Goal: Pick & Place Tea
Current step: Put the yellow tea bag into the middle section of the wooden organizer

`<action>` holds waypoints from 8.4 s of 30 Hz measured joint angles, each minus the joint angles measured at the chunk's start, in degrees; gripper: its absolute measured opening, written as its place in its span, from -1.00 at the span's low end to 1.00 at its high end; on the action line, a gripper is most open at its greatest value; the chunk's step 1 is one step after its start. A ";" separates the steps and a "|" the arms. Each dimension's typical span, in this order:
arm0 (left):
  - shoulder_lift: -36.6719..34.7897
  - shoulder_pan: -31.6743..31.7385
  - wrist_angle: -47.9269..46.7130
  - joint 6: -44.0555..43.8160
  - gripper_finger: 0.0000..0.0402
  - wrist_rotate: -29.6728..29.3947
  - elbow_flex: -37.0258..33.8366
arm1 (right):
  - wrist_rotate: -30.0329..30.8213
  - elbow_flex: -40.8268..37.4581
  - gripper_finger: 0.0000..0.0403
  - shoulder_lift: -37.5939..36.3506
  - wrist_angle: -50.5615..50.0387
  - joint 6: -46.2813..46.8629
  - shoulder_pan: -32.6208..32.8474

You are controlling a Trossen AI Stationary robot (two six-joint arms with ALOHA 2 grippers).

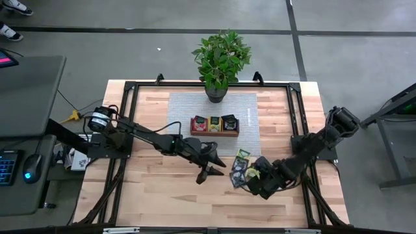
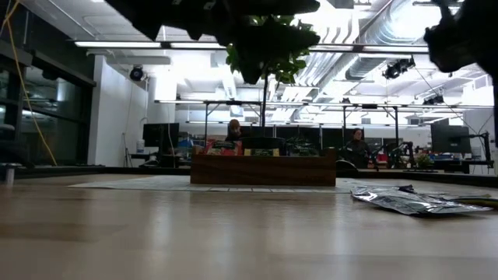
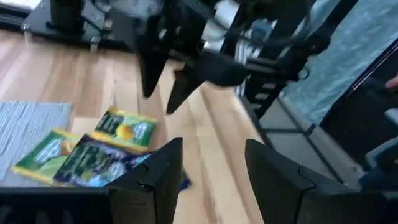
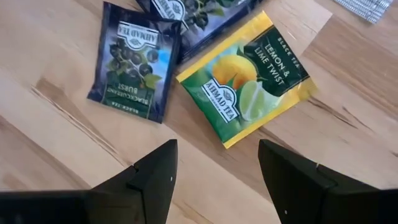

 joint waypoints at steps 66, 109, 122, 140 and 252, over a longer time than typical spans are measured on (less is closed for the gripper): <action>28.46 3.19 -14.93 15.17 -0.15 4.72 35.69 | 20.39 -11.30 -1.00 -31.84 -8.96 3.52 1.01; 35.45 1.10 -26.95 22.88 -0.99 -5.95 45.28 | 21.56 -27.78 -1.00 -49.64 1.66 -5.48 -3.27; 38.88 1.09 -26.48 18.30 -1.00 -5.93 45.12 | 21.55 -27.78 -1.00 -49.64 1.47 -5.91 -3.27; 38.71 2.33 -21.05 13.31 -1.00 -7.91 45.23 | 21.69 -27.78 -1.00 -49.64 1.25 -5.98 -3.27; 43.17 2.94 -34.38 10.03 -1.00 -9.61 49.83 | 6.92 -27.78 0.15 -13.00 27.71 8.49 -4.62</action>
